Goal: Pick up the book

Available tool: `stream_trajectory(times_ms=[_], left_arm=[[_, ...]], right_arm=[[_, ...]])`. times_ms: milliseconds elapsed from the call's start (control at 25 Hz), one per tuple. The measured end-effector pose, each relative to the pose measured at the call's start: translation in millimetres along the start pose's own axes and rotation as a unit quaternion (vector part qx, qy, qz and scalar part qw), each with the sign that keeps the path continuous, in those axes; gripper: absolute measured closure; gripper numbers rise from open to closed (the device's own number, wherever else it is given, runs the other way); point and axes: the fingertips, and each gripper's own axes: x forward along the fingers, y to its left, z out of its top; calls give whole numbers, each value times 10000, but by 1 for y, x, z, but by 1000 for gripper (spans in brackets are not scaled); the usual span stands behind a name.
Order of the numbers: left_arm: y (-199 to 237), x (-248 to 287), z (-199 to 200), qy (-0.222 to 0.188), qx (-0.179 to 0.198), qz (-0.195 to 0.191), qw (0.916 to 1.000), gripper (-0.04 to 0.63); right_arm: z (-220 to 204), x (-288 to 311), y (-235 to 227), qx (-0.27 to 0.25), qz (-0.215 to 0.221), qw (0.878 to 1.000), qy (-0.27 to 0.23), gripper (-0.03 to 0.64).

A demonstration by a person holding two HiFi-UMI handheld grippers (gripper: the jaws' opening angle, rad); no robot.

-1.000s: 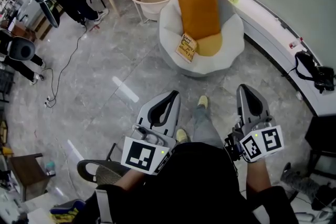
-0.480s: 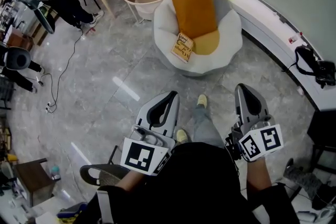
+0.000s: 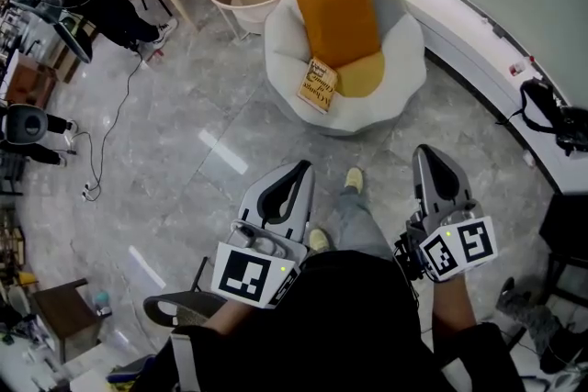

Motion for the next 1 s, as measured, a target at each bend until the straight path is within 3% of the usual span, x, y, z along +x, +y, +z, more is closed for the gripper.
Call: stream_trajectory(times_ms=[1000], left_arm=[[37,132,31,151,6,253,9996,583]], right_arm=[[43,110,-92,186,343,9992,18,605]])
